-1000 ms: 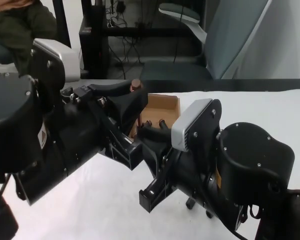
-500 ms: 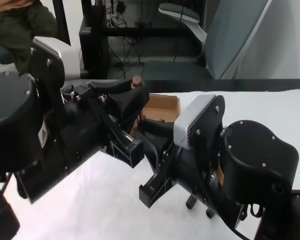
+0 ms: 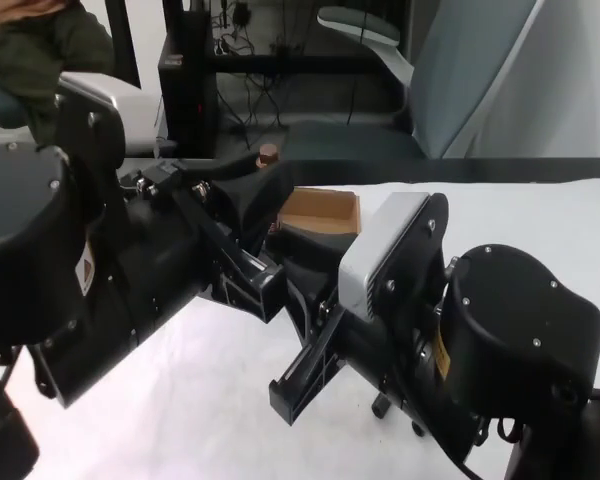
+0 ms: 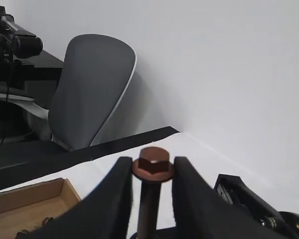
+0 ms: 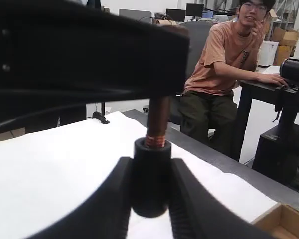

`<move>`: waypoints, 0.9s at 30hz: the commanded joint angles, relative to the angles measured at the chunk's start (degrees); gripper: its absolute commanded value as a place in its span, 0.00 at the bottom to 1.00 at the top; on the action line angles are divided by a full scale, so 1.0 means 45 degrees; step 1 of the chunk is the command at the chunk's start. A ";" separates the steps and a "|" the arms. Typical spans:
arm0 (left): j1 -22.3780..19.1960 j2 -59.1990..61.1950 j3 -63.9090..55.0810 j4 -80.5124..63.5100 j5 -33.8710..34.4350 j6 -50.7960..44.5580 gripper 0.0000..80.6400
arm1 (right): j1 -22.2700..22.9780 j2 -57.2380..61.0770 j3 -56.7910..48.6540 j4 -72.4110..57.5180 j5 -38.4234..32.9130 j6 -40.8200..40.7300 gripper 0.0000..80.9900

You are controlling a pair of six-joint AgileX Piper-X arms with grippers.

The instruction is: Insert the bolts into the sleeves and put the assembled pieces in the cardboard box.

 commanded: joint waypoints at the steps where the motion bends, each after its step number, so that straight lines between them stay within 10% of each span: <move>1: 0.0012 0.0081 -0.0006 0.0192 -0.0391 0.0010 0.04 | 0.0309 -0.0163 -0.0168 -0.1011 -0.0179 -0.0334 0.01; 6: 0.0012 0.0081 -0.0006 0.0320 -0.0171 -0.0503 0.87 | 0.0306 -0.0163 -0.0168 -0.1243 0.0076 -0.0334 0.01; 20: 0.0012 -0.1108 -0.0039 -0.5387 -0.1305 0.1170 0.87 | -0.0665 -0.0163 -0.0137 0.2516 0.2707 0.2044 0.01; 22: 0.0012 -0.1849 -0.0039 -0.4939 -0.1625 0.1887 0.63 | -0.1099 -0.0163 -0.0137 0.3391 0.2866 0.2162 0.01; 24: 0.0012 -0.2675 -0.0039 -0.2899 -0.1662 0.2534 0.12 | -0.1562 -0.0163 -0.0401 0.4623 0.2641 0.2605 0.01; 27: 0.0012 -0.3738 -0.0039 0.0903 -0.1648 0.2583 0.02 | -0.2515 0.0166 -0.1533 0.7074 0.1702 0.2612 0.01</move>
